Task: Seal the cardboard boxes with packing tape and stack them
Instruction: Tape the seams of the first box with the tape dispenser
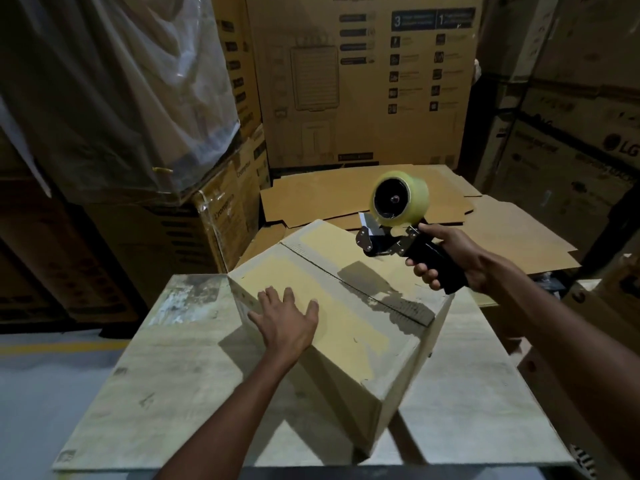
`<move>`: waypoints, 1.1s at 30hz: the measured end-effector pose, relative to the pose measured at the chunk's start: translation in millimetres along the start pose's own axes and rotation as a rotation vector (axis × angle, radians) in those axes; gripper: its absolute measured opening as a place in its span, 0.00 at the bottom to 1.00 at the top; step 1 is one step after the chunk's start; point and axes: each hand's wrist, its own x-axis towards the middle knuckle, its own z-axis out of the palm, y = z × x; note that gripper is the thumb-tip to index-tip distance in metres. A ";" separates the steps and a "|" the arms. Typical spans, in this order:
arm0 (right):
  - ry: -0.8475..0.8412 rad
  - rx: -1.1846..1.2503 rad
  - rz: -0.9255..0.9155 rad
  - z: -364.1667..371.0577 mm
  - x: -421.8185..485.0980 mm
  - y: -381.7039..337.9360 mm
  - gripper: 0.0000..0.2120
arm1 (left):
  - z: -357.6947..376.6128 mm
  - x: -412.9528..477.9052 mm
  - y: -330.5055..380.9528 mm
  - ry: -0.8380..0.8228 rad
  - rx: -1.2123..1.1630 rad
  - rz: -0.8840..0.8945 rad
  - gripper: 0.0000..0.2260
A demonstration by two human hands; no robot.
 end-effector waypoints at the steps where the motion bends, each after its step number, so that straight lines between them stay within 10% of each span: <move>1: -0.021 -0.014 -0.018 -0.9 -0.9 -1.6 0.33 | -2.4 -3.9 3.3 0.009 0.041 0.005 0.35; 7: -0.226 -0.010 -0.017 14.6 2.6 -3.6 0.29 | -21.0 22.4 -5.7 0.072 0.212 0.149 0.30; 13: -0.014 -0.153 0.048 43.0 23.5 -1.7 0.29 | -14.3 86.7 -39.4 0.016 0.185 0.455 0.31; 33: 0.012 0.141 0.086 60.0 76.4 -38.1 0.29 | -2.4 176.1 -67.4 -0.170 -0.183 0.436 0.32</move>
